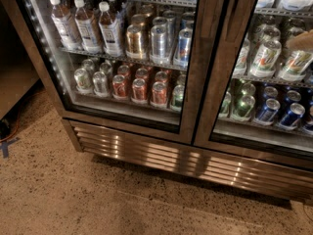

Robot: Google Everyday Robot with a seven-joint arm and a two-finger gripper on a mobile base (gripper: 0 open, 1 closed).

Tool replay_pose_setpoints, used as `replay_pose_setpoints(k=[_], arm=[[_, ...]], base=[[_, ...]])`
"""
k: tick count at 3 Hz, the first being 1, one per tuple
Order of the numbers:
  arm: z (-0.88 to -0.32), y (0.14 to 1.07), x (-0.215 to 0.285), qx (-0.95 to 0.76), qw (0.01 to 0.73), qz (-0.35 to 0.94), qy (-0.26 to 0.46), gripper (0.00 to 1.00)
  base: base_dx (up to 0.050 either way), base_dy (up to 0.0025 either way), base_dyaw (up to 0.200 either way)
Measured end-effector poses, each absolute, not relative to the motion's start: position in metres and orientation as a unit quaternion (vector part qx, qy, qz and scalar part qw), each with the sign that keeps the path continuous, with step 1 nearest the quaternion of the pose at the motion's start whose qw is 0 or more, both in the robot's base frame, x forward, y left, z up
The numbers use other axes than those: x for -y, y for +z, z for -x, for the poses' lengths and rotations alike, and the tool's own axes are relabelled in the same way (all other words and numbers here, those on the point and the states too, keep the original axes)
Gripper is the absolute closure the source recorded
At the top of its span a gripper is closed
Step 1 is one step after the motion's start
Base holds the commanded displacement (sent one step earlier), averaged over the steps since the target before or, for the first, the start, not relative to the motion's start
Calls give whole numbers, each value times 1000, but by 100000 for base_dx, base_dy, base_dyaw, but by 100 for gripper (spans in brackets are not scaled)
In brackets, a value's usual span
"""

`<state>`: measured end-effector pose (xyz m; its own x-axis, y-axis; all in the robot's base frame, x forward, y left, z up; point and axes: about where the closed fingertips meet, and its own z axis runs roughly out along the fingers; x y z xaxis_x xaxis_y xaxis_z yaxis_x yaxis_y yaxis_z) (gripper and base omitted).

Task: Open left fridge door

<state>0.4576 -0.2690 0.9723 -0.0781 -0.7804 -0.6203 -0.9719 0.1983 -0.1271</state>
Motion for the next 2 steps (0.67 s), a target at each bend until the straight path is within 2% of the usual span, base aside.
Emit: replay_pose_setpoints(k=[1, 2], arm=[[-469, 985, 255, -696, 338, 602, 194, 0], [-473, 985, 253, -695, 343, 602, 195, 0]], base=[[0, 0, 0], [0, 0, 0]])
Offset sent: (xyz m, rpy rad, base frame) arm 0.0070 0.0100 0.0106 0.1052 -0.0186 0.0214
